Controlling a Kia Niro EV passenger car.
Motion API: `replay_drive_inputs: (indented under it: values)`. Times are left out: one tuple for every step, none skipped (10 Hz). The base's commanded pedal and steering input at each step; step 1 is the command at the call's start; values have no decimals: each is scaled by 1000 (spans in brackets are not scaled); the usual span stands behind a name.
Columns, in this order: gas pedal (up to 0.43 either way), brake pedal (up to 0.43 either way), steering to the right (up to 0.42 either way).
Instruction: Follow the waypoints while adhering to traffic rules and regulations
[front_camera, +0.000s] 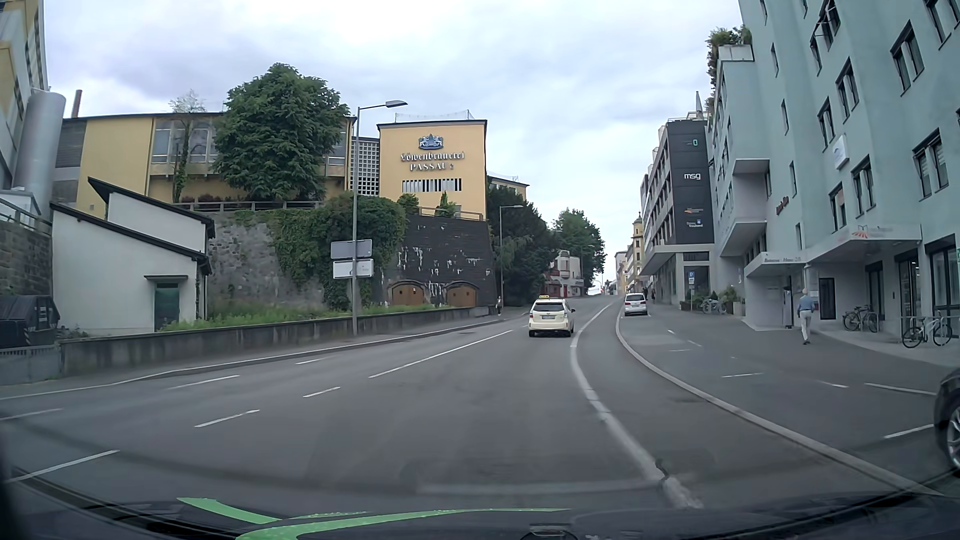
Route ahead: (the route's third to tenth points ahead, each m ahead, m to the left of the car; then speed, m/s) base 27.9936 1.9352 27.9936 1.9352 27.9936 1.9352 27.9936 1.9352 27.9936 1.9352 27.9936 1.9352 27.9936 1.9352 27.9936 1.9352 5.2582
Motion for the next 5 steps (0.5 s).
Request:
replay_drive_inputs:
  values:
    - [0, 0, 58]
    - [0, 0, 65]
    - [0, 0, 81]
    - [0, 0, 96]
    - [0, 0, 111]
